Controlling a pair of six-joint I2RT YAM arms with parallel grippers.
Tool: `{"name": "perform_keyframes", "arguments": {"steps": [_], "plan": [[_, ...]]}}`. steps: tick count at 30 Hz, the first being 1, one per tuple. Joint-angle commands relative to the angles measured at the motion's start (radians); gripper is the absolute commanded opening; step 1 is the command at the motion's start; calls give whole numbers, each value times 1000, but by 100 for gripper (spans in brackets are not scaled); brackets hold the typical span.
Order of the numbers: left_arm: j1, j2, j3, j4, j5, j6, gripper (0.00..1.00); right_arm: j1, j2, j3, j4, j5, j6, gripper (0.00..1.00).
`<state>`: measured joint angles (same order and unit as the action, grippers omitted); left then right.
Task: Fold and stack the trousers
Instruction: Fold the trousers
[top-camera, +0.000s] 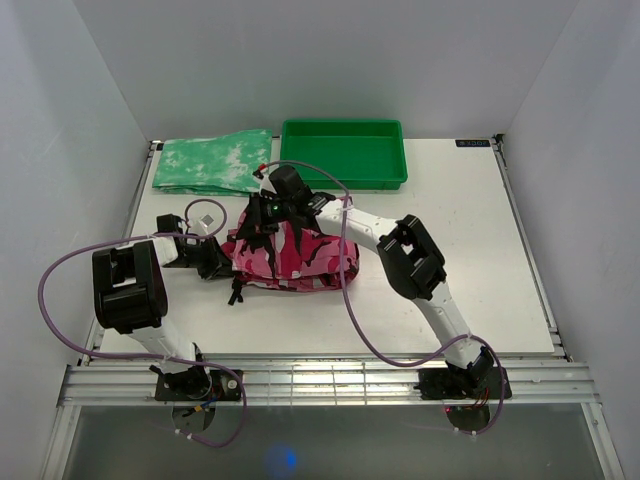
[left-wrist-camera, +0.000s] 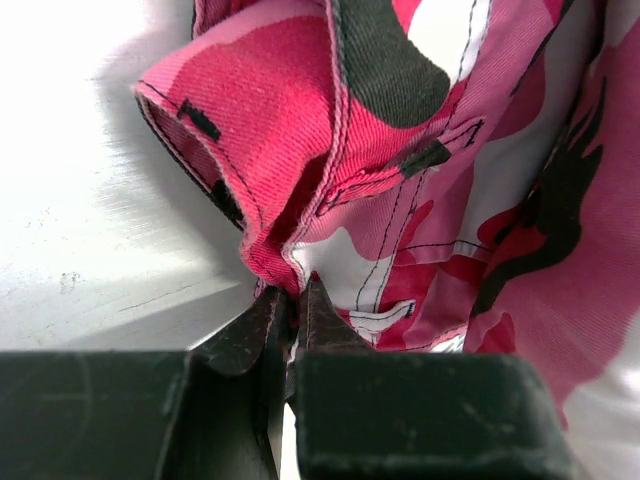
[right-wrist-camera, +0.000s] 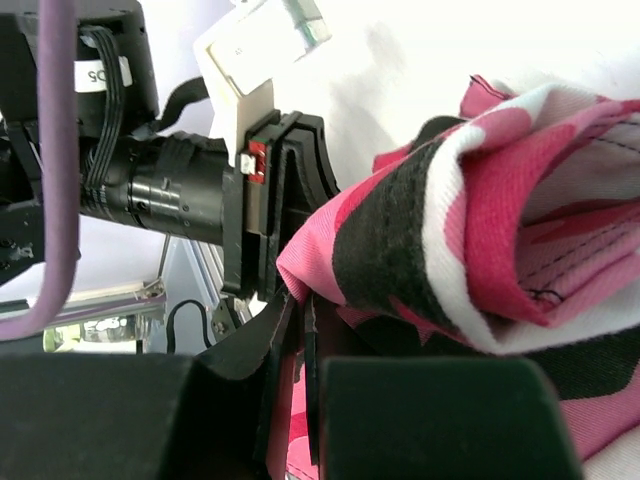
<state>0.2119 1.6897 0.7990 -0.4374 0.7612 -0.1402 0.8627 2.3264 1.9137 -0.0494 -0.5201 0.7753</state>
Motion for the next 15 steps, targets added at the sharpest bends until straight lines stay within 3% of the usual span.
{"name": "perform_keyframes", "arguments": {"steps": [1,14,15], "plan": [[-12,-19,-15,0,-36,5,0,30,22,77,71,9,15,8],[-12,-33,-6,-17,-48,17,0,52,73,70,65,22,-22,8],[-11,-35,2,-24,-56,25,6,52,79,68,63,22,-25,8]]}}
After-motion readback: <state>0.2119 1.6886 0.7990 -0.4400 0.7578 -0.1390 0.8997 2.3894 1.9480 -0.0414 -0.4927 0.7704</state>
